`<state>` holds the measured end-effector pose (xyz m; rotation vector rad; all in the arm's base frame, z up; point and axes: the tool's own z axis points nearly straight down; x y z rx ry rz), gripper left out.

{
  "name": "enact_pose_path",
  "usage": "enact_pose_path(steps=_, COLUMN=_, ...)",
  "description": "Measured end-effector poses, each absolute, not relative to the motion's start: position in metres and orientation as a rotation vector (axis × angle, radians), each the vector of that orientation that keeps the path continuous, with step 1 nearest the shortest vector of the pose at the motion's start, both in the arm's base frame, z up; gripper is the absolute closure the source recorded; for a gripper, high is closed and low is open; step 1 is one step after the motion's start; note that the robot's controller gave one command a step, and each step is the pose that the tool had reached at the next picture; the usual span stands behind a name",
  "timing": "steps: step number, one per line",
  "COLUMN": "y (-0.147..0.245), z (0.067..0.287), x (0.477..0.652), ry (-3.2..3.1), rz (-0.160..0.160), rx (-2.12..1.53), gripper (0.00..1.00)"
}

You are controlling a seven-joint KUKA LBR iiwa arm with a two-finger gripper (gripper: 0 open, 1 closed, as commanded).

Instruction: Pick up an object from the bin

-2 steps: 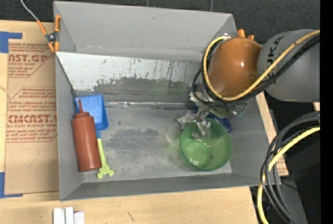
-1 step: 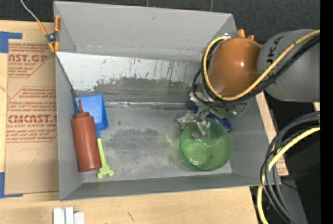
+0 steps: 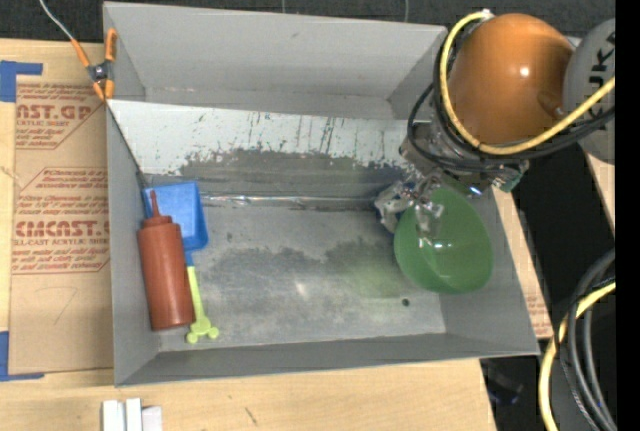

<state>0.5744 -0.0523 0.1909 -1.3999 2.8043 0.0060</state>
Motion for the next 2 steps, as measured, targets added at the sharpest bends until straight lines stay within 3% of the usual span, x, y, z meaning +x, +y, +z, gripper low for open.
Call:
enact_pose_path(steps=1, y=-0.0495, z=0.2269, x=0.5831, ry=2.797, rz=0.004, rx=-1.4, gripper=1.0)
enact_pose_path(steps=2, y=-0.0491, z=0.2246, x=0.5824, ry=2.797, rz=0.007, rx=-1.402, gripper=1.0)
